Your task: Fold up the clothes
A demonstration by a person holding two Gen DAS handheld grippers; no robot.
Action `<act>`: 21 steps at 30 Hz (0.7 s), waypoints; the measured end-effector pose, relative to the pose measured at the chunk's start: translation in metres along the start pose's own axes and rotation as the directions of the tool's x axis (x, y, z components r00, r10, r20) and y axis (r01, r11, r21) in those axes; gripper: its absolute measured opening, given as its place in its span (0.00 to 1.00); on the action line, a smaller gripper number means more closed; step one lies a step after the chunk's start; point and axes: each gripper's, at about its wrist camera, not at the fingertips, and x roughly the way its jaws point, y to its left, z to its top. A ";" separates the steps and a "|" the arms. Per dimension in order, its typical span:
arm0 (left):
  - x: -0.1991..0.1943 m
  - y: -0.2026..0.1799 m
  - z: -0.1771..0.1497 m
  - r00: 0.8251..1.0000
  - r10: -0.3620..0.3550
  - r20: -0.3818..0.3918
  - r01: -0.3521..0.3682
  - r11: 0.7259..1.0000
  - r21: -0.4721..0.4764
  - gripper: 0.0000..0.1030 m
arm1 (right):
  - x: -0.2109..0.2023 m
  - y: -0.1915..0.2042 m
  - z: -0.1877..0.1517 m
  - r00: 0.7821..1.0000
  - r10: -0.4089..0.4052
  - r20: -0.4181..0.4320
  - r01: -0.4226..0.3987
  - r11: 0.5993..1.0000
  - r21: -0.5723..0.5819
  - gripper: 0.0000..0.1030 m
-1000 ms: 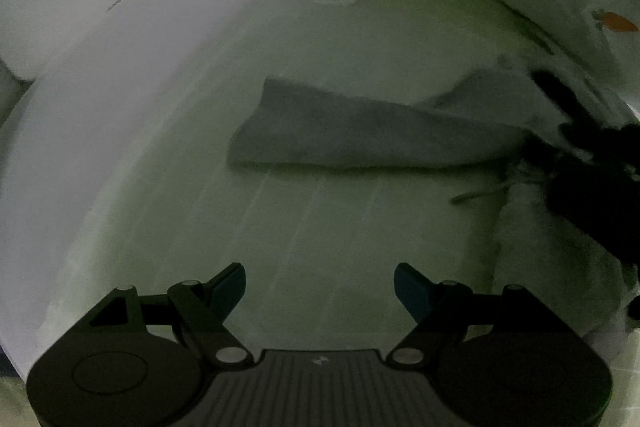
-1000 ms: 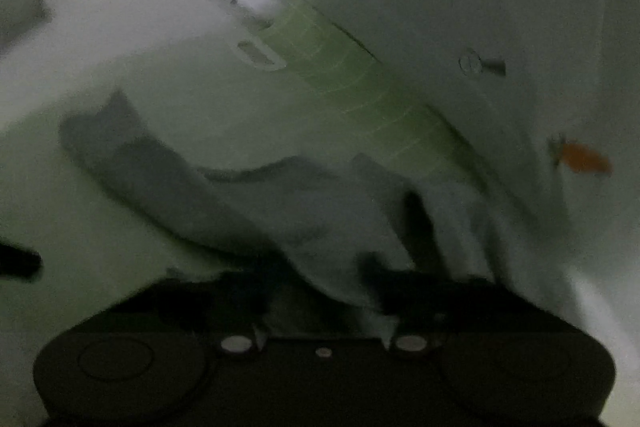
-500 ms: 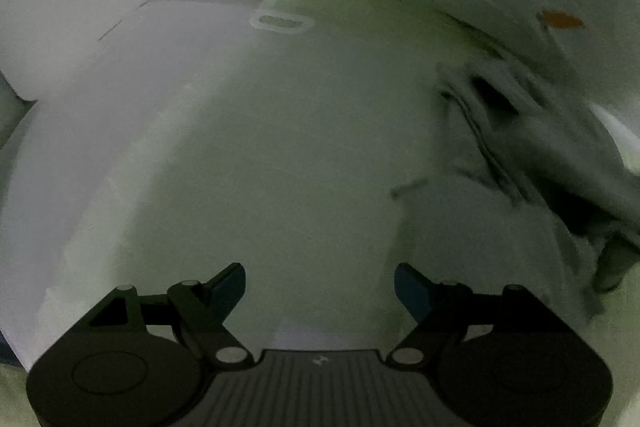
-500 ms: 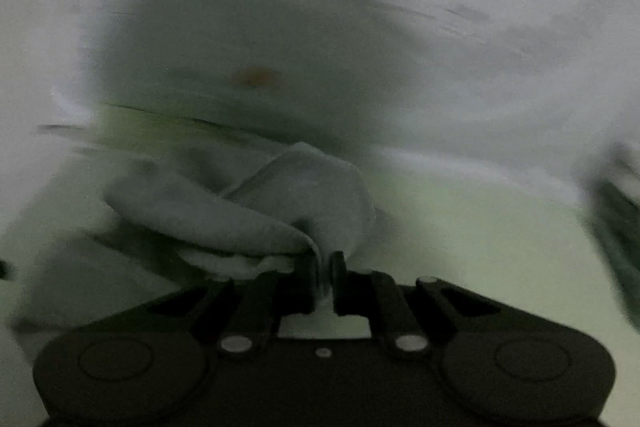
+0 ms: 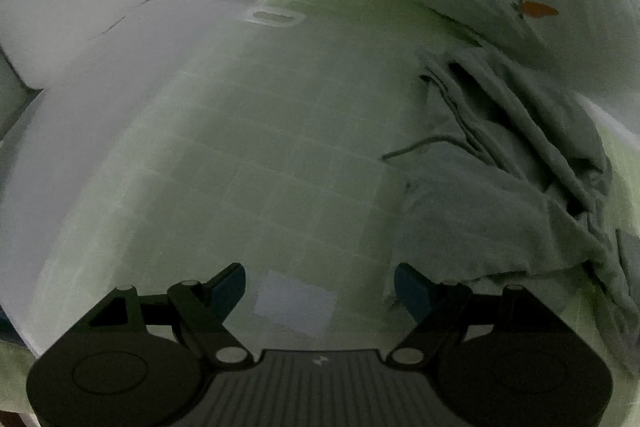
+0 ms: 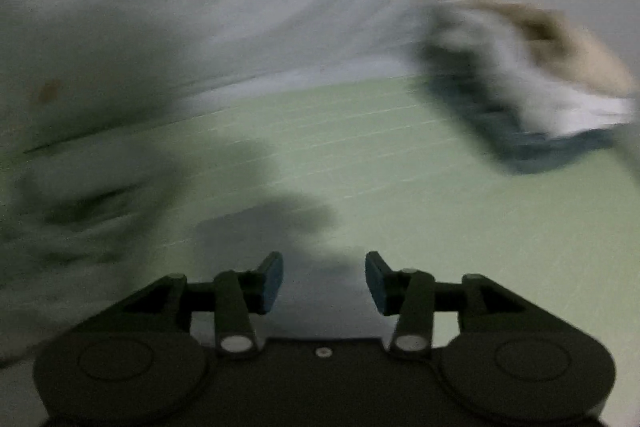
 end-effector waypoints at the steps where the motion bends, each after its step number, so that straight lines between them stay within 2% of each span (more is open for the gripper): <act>1: -0.002 0.002 0.000 1.000 0.002 0.004 -0.002 1.000 -0.006 0.80 | 0.003 0.013 -0.003 0.999 0.038 -0.031 -0.037 0.999 0.038 0.46; 4: -0.009 0.009 -0.005 1.000 0.016 0.018 -0.016 1.000 -0.012 0.80 | 0.013 0.051 -0.013 0.981 0.160 -0.113 -0.141 0.977 0.157 0.46; 7: -0.016 0.017 -0.011 0.999 0.036 0.032 -0.035 0.999 -0.005 0.80 | 0.023 0.089 -0.022 0.941 0.286 -0.179 -0.229 0.932 0.282 0.53; 10: -0.020 0.026 -0.018 0.998 0.048 0.036 -0.048 0.999 0.004 0.80 | 0.033 0.127 -0.032 0.882 0.412 -0.226 -0.299 0.863 0.407 0.55; 14: -0.026 0.041 -0.024 0.998 0.058 0.038 -0.057 0.998 -0.007 0.80 | 0.046 0.178 -0.045 0.777 0.575 -0.257 -0.359 0.740 0.569 0.56; 15: -0.027 0.043 -0.025 0.997 0.061 0.040 -0.060 0.998 -0.011 0.80 | 0.048 0.188 -0.048 0.757 0.602 -0.256 -0.368 0.715 0.594 0.47; 16: -0.028 0.047 -0.025 0.997 0.061 0.041 -0.061 0.998 -0.014 0.80 | 0.048 0.190 -0.050 0.763 0.598 -0.247 -0.375 0.720 0.584 0.37; 17: -0.028 0.049 -0.025 0.997 0.062 0.041 -0.061 0.998 -0.020 0.80 | 0.048 0.190 -0.052 0.765 0.597 -0.242 -0.383 0.723 0.575 0.13; 18: -0.029 0.052 -0.025 0.997 0.062 0.042 -0.061 0.998 -0.027 0.80 | 0.049 0.189 -0.053 0.758 0.609 -0.233 -0.397 0.715 0.576 0.06; 21: -0.031 0.053 -0.026 0.997 0.061 0.046 -0.059 0.997 -0.042 0.80 | 0.040 0.177 -0.052 0.749 0.635 -0.191 -0.432 0.686 0.585 0.04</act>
